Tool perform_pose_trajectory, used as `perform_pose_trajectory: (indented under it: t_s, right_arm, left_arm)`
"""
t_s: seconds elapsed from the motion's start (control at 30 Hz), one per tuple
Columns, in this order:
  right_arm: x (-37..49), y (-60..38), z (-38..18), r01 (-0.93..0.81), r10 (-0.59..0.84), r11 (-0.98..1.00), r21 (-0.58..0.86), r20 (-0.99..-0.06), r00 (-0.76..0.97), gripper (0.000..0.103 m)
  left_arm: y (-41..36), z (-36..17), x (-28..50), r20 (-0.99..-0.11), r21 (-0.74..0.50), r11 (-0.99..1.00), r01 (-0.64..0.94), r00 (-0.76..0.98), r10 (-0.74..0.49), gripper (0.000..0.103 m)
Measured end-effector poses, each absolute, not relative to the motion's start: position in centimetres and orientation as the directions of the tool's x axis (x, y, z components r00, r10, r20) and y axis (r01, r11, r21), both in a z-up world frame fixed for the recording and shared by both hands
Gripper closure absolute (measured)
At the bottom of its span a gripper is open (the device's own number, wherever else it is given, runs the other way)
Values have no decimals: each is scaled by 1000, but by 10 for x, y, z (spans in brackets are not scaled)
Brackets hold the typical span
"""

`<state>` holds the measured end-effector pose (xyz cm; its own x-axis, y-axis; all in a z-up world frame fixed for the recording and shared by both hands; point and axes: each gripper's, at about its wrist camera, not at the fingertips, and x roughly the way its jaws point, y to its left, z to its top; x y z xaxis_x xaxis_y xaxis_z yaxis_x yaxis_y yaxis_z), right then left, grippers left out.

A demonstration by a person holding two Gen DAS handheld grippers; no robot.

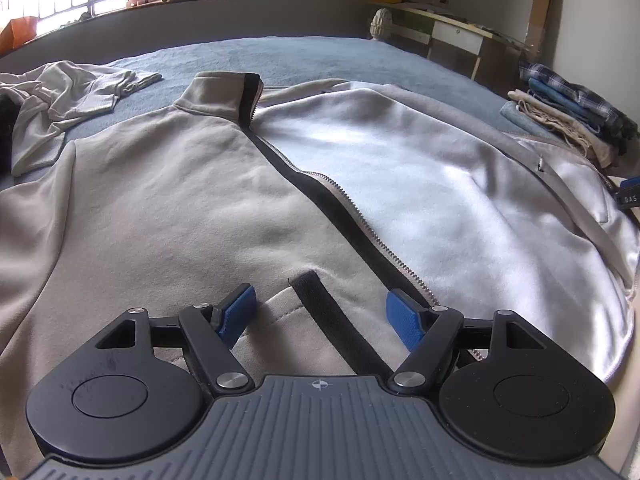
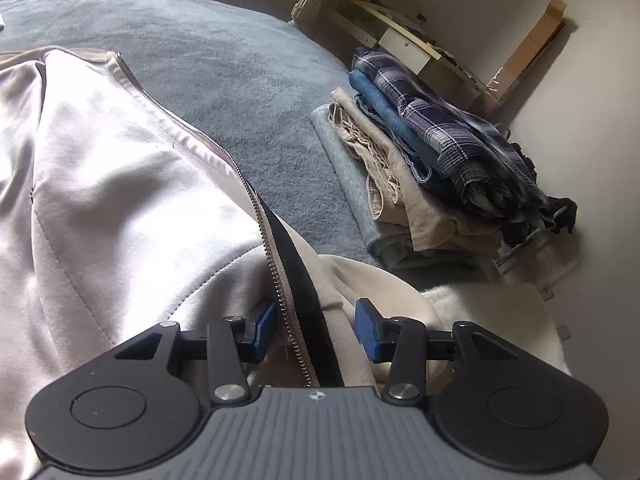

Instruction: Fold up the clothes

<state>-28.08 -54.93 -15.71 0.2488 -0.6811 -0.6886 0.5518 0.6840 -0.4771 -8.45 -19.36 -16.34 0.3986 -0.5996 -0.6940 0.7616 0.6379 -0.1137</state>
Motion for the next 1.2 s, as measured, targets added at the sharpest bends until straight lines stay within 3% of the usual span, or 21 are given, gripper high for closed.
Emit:
perform_pose_trajectory:
  t_s: [0.17, 0.37, 0.6, 0.77, 0.9, 1.0, 1.2]
  right_arm:
    - [-287, -553, -146, 588, -673, 680, -438, -691, 264, 82]
    - [-303, -529, -103, 597, -595, 746, -296, -700, 396, 85]
    - [-312, -472, -53, 463, -330, 886, -29, -741, 585, 86]
    - [-308, -430, -45, 325, -97, 935, 145, -775, 624, 87]
    - [-300, -383, -59, 176, 18, 974, 141, -826, 563, 89]
    - [-294, -355, -73, 80, 86, 986, 146, -860, 503, 96]
    - [-292, -320, -102, -30, 93, 996, 89, -916, 390, 96]
  left_arm:
    - [-193, -164, -84, -692, -111, 632, 767, 396, -603, 30]
    - [-192, -165, -85, -689, -112, 631, 768, 398, -606, 30]
    - [-190, -164, -84, -686, -132, 638, 759, 394, -611, 30]
    - [-187, -164, -84, -684, -138, 633, 762, 389, -617, 30]
    - [-188, -164, -84, -688, -126, 622, 772, 384, -616, 30]
    - [-187, -163, -82, -690, -135, 619, 774, 375, -619, 30]
    - [-183, -164, -79, -686, -167, 617, 769, 359, -633, 30]
